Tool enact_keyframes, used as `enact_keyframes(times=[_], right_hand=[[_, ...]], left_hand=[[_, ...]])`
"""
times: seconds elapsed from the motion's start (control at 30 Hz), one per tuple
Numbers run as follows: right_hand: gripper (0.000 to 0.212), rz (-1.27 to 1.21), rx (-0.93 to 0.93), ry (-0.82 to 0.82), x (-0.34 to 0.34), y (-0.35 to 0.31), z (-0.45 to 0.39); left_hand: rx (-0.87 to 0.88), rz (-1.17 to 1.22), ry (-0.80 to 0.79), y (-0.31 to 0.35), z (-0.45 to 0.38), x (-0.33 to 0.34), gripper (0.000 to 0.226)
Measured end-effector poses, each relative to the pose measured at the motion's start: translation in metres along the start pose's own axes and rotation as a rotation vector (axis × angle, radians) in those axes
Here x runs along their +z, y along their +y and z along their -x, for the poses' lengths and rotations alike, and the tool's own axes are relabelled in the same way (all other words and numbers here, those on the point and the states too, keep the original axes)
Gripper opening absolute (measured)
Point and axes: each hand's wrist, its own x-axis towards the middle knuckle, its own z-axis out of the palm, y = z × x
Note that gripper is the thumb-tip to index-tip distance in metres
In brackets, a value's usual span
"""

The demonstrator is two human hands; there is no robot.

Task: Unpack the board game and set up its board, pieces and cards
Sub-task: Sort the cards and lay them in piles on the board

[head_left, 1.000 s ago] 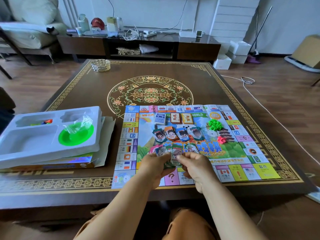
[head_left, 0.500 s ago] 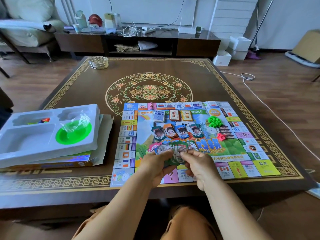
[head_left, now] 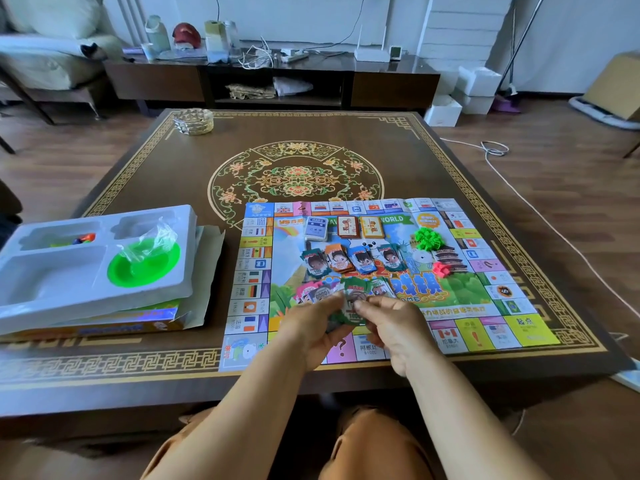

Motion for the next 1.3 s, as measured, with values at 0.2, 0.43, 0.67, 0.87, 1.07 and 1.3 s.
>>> enact_keyframes(times=[0.2, 0.43, 0.67, 0.87, 1.07, 1.3], right_hand=[[0.01, -0.02, 0.027, 0.015, -0.002, -0.001, -0.002], [0.012, -0.081, 0.071, -0.005, 0.001, 0.001, -0.003], [0.009, -0.206, 0.137, 0.001, -0.009, 0.004, -0.006], [0.011, 0.053, -0.049, 0.189, -0.028, -0.011, -0.024], [0.016, 0.592, -0.123, 0.24, -0.038, -0.016, -0.061], [0.007, 0.847, -0.084, 0.29, -0.024, -0.005, -0.073]], left_hand=[[-0.034, 0.011, -0.011, 0.003, 0.004, 0.0, 0.012], [-0.028, 0.019, -0.002, -0.002, 0.003, 0.009, 0.014], [-0.039, 0.017, 0.026, -0.006, 0.0, 0.02, 0.012], [-0.021, 0.04, 0.05, -0.001, -0.007, 0.025, 0.008], [0.045, -0.037, 0.02, 0.001, -0.014, 0.021, 0.013], [-0.001, -0.212, -0.01, 0.002, -0.019, 0.017, 0.024]])
